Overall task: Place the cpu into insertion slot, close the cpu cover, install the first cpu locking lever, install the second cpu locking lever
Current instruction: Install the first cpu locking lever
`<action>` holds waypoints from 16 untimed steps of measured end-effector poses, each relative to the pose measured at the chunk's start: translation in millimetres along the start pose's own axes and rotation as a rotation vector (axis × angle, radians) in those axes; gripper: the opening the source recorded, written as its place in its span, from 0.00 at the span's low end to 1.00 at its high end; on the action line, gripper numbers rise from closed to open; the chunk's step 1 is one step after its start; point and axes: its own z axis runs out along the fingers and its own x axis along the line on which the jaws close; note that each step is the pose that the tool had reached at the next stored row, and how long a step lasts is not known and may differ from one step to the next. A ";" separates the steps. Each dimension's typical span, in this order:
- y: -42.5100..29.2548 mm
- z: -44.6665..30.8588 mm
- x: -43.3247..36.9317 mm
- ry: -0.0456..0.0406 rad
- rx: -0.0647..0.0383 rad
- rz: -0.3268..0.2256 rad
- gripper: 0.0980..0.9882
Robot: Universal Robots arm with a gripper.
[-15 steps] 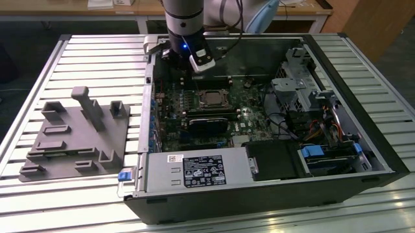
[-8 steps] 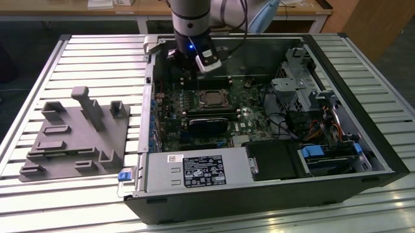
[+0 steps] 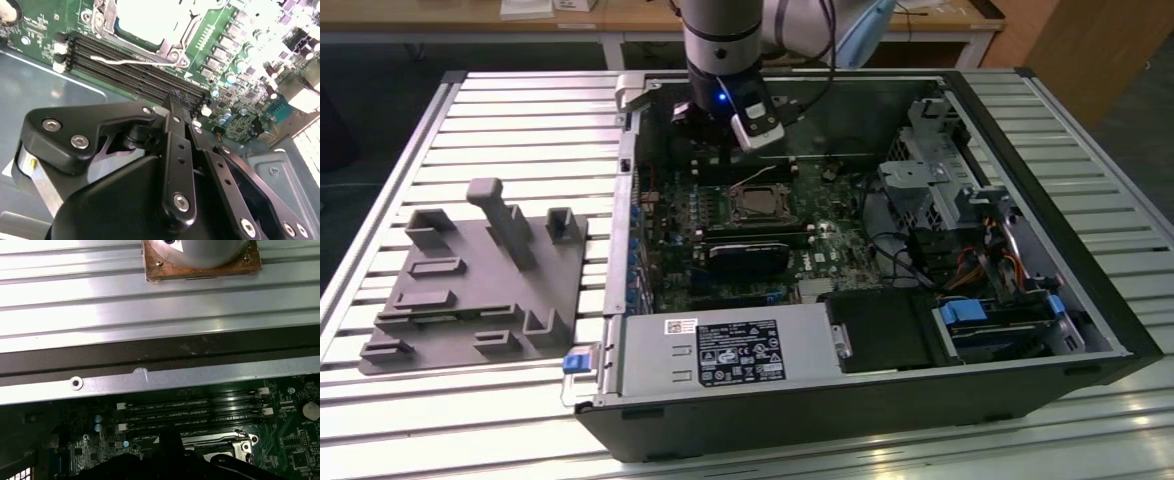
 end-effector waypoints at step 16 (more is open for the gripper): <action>-0.9 4.7 -0.4 -0.0671 0.003 -0.015 0.01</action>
